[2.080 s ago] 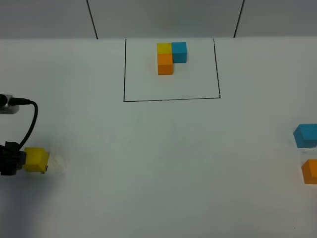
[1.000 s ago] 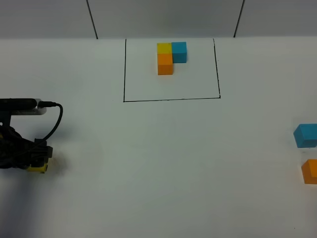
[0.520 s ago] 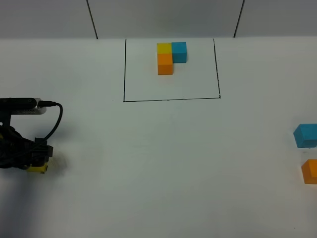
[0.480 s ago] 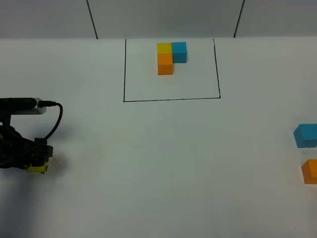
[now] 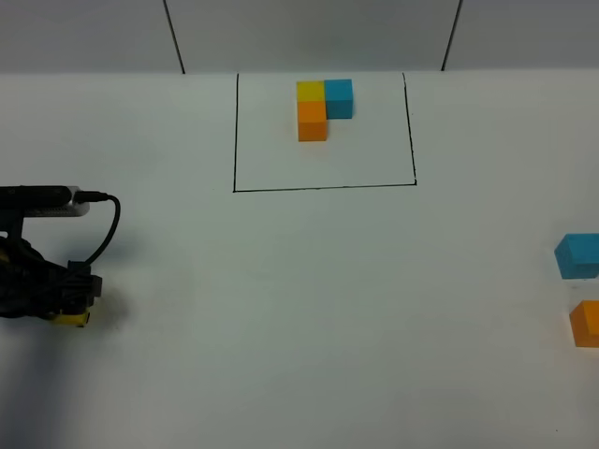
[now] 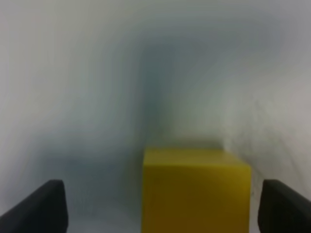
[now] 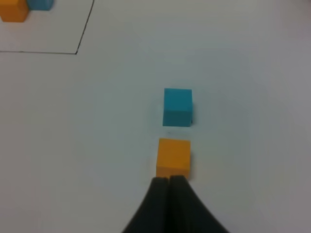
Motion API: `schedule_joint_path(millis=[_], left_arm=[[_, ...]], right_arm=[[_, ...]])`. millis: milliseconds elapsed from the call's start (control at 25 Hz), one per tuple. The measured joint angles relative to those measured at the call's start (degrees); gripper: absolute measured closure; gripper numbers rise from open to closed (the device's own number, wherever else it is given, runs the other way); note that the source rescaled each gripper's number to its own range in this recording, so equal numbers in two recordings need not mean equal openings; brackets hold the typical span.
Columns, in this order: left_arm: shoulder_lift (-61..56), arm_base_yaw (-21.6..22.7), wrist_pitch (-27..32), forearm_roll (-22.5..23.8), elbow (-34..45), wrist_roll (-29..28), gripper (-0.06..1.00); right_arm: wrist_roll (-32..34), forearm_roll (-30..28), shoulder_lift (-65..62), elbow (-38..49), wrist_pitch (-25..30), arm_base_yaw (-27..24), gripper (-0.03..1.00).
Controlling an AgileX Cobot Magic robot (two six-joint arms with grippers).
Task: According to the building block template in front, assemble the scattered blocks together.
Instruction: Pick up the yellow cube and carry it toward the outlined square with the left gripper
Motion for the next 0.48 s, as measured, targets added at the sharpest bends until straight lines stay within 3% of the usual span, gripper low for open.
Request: schedule_joint_path(millis=[360, 480], left_arm=[[1.9, 0.0, -1.8, -0.2, 0.0, 0.0, -0.05], [2.0, 0.0, -1.8, -1.1, 0.0, 0.0, 0.03]], right_arm=[[0.0, 0.0, 0.0, 0.0, 0.0, 0.0, 0.97], [0.0, 0.0, 0.0, 0.0, 0.0, 0.0, 0.97]])
